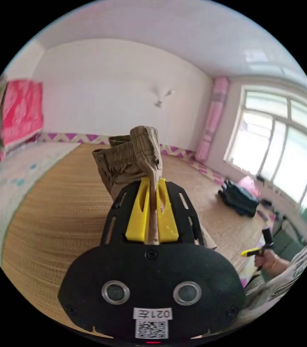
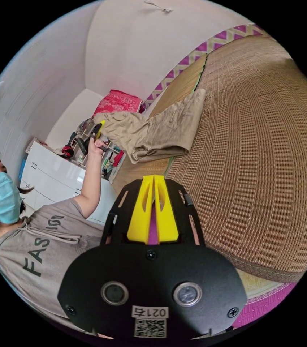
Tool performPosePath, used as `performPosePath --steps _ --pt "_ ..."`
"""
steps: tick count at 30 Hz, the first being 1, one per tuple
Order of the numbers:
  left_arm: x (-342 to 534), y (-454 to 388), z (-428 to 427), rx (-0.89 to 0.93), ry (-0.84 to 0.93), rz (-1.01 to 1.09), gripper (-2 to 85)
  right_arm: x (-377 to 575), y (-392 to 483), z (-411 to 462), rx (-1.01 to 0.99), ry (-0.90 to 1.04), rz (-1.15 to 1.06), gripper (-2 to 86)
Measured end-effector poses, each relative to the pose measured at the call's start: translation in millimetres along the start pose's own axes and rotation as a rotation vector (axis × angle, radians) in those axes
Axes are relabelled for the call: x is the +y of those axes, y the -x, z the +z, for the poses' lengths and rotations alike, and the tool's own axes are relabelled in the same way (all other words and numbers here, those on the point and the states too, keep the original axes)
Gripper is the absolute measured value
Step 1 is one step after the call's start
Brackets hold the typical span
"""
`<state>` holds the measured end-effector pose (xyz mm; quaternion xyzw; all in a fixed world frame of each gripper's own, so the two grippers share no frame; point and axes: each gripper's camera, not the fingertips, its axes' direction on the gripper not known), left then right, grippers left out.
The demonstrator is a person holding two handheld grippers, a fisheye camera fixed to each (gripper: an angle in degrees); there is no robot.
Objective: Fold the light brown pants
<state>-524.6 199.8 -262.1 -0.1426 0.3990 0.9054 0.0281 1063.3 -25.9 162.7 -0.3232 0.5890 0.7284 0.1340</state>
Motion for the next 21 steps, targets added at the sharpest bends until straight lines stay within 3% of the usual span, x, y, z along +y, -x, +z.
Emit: performPosePath --steps 4,6,8,11,13,16,18,20,21 --pt "1.4 -188.4 79.8 -0.061 0.186 0.381 -0.7 20.4 -8.9 -8.1 -0.034 -0.036 0.016 -0.7" --pt "53.2 -280.8 165.8 -0.091 0.422 0.585 -0.4 36.9 -17.4 -13.0 -0.059 -0.055 0.039 -0.7" --pt "110.9 -317.2 228.3 -0.122 0.626 0.699 0.1 49.3 -23.2 -15.4 -0.07 -0.057 0.058 -0.7" --pt "135.2 -331.8 223.5 -0.212 0.517 0.727 1.5 68.7 -29.7 -20.8 -0.096 -0.058 0.088 -0.7" --pt "122.2 -335.1 214.1 -0.182 0.538 0.725 3.6 79.3 -28.7 -26.8 -0.102 -0.07 0.088 -0.6" --pt "92.1 -324.8 181.7 0.011 0.507 0.67 6.8 94.9 -24.5 -32.7 -0.074 -0.09 0.086 -0.6" --pt "60.5 -290.9 156.0 0.302 0.526 0.545 6.8 100.4 -20.7 -29.8 -0.091 -0.098 0.08 -0.6" --pt "32.2 -244.3 133.3 0.355 0.469 0.391 6.1 99.5 -12.1 -23.9 -0.097 -0.1 0.051 -0.6" --pt "15.3 -208.0 117.2 0.287 0.402 0.29 5.3 96.7 -1.2 -18.8 -0.101 -0.103 0.006 -0.6"
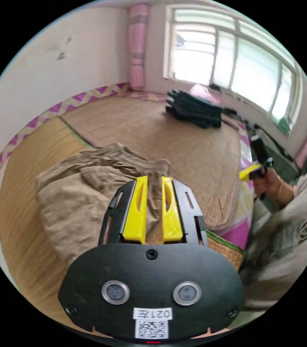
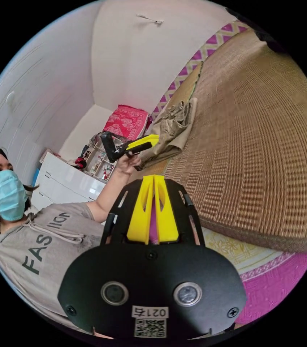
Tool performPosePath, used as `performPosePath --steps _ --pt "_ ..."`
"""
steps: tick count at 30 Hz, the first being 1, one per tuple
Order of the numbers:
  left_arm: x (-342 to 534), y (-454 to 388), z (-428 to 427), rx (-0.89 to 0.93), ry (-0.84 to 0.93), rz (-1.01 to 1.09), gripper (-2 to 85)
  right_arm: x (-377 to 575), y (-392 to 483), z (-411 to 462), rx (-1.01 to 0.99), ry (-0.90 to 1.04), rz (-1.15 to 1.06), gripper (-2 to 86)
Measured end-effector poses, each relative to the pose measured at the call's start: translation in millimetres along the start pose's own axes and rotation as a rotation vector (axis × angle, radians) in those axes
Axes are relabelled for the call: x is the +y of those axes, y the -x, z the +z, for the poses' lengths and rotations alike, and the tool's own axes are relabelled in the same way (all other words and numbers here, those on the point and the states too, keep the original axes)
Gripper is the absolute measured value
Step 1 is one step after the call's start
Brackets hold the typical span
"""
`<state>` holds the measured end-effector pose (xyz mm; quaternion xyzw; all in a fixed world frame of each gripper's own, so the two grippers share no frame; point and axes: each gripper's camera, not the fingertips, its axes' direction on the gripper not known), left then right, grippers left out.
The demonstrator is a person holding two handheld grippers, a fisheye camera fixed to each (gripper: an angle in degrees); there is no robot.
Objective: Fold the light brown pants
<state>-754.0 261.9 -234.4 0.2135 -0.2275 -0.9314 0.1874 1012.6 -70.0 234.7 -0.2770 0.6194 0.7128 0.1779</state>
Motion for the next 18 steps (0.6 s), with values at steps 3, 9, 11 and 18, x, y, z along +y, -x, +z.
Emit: performPosePath --steps 3,9,11,18 --pt "0.6 76.8 -45.3 -0.18 -0.07 -0.173 2.7 -14.6 37.8 27.8 0.042 0.02 -0.15 -0.6" --pt "-34.0 183.2 -19.7 -0.491 0.063 -0.301 -0.7 -76.2 148.0 159.9 0.329 0.124 -0.589 -0.6" --pt "-31.0 208.4 -1.9 -0.471 0.107 -0.307 -0.8 -85.8 178.7 218.7 0.482 0.142 -0.751 -0.7" --pt "18.9 230.1 39.1 -0.571 0.214 -0.213 -0.9 -4.4 156.3 454.4 0.784 0.528 -1.165 -0.9"
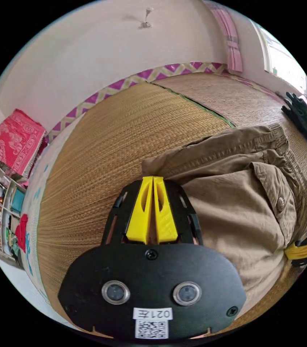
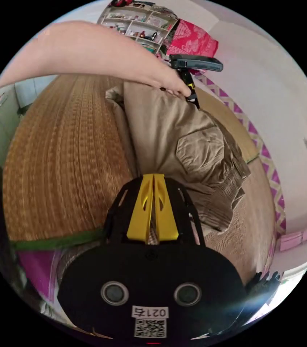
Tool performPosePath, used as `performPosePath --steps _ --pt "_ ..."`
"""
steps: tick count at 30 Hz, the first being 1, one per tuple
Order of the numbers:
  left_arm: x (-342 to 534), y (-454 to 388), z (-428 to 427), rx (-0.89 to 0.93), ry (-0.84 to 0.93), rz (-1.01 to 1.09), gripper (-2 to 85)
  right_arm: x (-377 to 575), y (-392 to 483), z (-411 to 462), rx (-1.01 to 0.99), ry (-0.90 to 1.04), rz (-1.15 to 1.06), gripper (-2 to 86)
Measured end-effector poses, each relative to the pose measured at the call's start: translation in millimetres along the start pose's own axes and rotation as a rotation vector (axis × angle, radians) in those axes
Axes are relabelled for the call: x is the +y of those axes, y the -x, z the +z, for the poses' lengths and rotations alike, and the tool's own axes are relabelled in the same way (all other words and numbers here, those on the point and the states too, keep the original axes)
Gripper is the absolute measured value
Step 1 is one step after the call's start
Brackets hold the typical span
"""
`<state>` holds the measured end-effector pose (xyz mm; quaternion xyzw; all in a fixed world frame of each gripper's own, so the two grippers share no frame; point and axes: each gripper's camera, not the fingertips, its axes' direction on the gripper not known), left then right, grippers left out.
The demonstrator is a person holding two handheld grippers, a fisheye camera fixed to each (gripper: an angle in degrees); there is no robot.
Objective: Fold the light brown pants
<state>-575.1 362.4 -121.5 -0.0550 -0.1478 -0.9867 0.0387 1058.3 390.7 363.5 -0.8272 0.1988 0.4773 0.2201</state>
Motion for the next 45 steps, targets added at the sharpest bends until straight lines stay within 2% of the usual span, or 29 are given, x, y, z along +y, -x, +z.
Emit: performPosePath --steps 3,7,10,12,14,16,18,20,22,24,25,27,28,30,32,34,36,39,41,45 --pt "7.5 27.7 -3.7 0.072 -0.004 -0.055 -0.9 -4.6 25.6 5.0 0.07 0.023 -0.012 -0.9" --pt "21.9 71.0 -21.8 0.116 0.015 -0.202 -0.9 -4.9 27.3 11.3 0.043 0.043 0.012 -0.8" --pt "53.2 85.3 -55.5 0.179 -0.067 -0.16 -0.9 6.5 4.4 -1.7 0.058 0.057 0.112 -0.8" --pt "84.0 88.2 -78.0 0.193 -0.087 -0.113 -0.9 41.6 -30.2 -41.0 0.257 -0.081 0.347 -0.7" --pt "108.1 89.2 -87.1 0.219 -0.095 -0.078 -0.9 72.0 -56.2 -47.7 0.241 -0.118 0.459 -0.7" --pt "127.6 87.3 -75.2 0.194 -0.024 -0.039 -0.9 89.3 -70.1 -1.5 0.098 0.061 0.438 -0.7" --pt "143.7 92.3 -65.8 0.125 -0.011 0.012 -0.9 113.8 -63.9 20.9 0.114 0.077 0.373 -0.7" --pt "143.8 115.4 -71.3 0.12 0.01 -0.048 -0.7 120.9 -72.6 19.0 0.121 0.11 0.363 -0.6" --pt "152.3 147.6 -84.6 0.161 -0.051 -0.139 -0.4 137.4 -95.8 2.1 0.144 0.086 0.436 -0.3" --pt "169.8 193.7 -87.8 0.253 -0.06 -0.224 1.2 183.5 -142.6 -19.0 0.191 -0.018 0.621 1.3" --pt "174.3 205.6 -83.3 0.291 -0.037 -0.243 1.8 197.2 -158.1 -18.5 0.16 -0.022 0.669 3.6" --pt "196.8 251.2 -56.1 0.51 0.046 -0.32 9.3 260.6 -228.8 10.3 -0.144 0.009 0.878 9.9" --pt "203.0 261.8 -48.4 0.567 0.063 -0.34 10.8 278.6 -244.9 21.2 -0.251 0.003 0.928 10.8" --pt "225.5 298.1 -16.5 0.785 0.119 -0.409 14.8 350.3 -292.5 68.0 -0.631 -0.073 1.127 12.0" --pt "237.6 316.5 3.8 0.897 0.129 -0.436 15.5 385.6 -310.1 100.2 -0.783 -0.09 1.201 11.8" --pt "242.5 326.5 22.6 0.938 0.139 -0.426 14.6 402.3 -319.6 119.5 -0.8 -0.08 1.218 11.3" --pt "243.3 335.7 53.9 1.065 0.169 -0.458 11.7 409.8 -332.8 139.6 -0.869 -0.089 1.236 11.7" --pt "246.6 350.5 75.7 1.083 0.175 -0.48 8.5 405.2 -341.3 157.8 -0.858 -0.041 1.205 10.1" --pt "251.0 364.2 75.8 1.088 0.148 -0.521 6.4 404.6 -345.3 159.6 -0.822 -0.01 1.161 8.0" --pt "223.3 369.5 33.6 1.102 0.051 -0.481 5.0 437.1 -364.4 128.7 -0.883 -0.125 1.145 4.6"
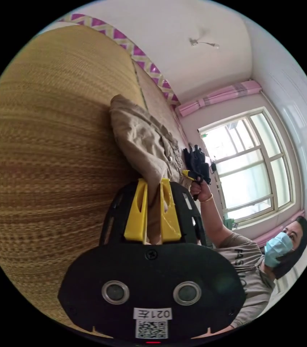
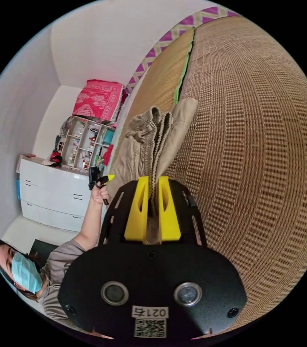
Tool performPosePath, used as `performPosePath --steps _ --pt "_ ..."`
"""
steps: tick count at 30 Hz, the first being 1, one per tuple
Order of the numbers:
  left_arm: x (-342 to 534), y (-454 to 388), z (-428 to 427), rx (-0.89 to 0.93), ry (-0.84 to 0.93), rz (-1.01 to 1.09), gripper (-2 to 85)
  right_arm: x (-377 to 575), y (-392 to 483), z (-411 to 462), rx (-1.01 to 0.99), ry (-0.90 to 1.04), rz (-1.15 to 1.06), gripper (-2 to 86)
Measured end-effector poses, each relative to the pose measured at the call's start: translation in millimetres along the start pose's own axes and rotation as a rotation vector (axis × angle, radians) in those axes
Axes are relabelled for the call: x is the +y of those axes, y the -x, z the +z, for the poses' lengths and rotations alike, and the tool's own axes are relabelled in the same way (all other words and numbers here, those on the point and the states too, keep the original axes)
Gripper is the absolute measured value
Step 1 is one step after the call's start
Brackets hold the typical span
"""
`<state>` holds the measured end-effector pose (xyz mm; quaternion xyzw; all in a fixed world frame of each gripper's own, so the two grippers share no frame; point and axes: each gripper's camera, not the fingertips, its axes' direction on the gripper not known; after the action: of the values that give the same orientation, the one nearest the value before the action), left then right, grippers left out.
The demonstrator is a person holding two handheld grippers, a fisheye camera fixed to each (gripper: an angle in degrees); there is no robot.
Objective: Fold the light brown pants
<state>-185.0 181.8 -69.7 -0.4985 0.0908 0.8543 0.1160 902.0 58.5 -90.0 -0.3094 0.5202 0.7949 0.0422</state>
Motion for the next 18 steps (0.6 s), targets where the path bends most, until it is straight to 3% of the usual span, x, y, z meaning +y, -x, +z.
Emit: performPosePath --steps 7,15,18 --pt "-94.0 -154.7 89.1 0.018 0.119 0.236 4.7 47.5 19.5 -170.9 0.049 -0.113 -0.083 3.8" --pt "-236.6 -383.6 305.0 0.197 0.166 0.52 5.2 156.1 73.8 -520.9 0.28 -0.538 -0.121 4.4" --pt "-270.5 -428.7 386.8 0.2 0.175 0.543 6.4 184.0 82.7 -604.2 0.394 -0.679 -0.116 5.4"
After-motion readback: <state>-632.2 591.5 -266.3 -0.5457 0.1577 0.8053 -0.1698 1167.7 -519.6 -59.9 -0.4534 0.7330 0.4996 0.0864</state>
